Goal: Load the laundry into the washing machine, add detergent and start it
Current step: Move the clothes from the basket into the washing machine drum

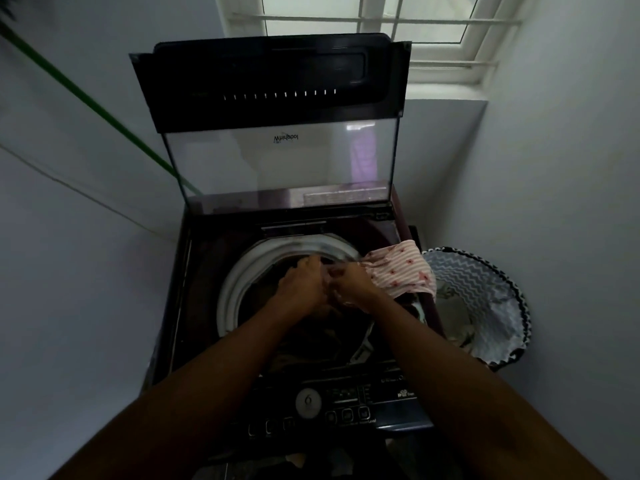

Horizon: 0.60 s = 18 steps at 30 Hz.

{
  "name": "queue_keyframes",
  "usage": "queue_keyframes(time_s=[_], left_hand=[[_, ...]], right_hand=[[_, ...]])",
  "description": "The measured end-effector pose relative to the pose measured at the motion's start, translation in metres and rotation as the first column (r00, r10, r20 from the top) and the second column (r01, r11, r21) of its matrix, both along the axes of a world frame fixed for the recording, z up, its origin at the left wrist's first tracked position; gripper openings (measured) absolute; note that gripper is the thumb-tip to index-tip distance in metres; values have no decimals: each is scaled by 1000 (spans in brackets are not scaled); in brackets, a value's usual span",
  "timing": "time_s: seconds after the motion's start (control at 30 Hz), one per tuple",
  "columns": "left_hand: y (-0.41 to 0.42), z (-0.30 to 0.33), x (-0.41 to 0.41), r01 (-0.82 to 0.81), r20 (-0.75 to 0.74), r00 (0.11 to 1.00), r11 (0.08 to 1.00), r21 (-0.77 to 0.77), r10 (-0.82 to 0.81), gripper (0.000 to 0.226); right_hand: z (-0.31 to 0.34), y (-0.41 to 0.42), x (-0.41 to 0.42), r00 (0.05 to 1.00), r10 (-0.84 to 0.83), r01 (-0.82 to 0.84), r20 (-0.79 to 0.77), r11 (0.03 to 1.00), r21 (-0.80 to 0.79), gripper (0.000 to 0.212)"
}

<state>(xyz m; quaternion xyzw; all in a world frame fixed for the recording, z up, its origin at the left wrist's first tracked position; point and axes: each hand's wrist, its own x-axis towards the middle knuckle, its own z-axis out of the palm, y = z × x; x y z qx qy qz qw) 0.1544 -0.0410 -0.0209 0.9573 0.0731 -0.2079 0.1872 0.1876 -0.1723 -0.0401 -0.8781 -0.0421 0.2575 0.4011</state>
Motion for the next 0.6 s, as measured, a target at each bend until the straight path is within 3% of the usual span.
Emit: queue_keyframes(time_s=[0.07, 0.13, 0.17, 0.3, 0.6], left_hand=[[-4, 1, 3, 191, 27, 980, 972, 136, -196, 60], [-16, 3, 6, 278, 55, 957, 954, 109, -285, 47], [-21, 6, 8, 317, 65, 944, 944, 86, -323, 51], [-47, 16, 19, 207, 171, 968, 970, -125, -184, 39], [-109, 8, 37, 275, 300, 931, 940, -200, -208, 64]], right_hand=[[4, -3, 0, 999, -7, 8, 36, 1000, -26, 13], [12, -11, 3, 997, -10, 16, 81, 998, -63, 13], [17, -16, 5, 994, -26, 33, 103, 997, -69, 12], [32, -39, 16, 970, -103, 120, 219, 991, -63, 20], [26, -96, 28, 884, -145, 279, 444, 926, -254, 28]])
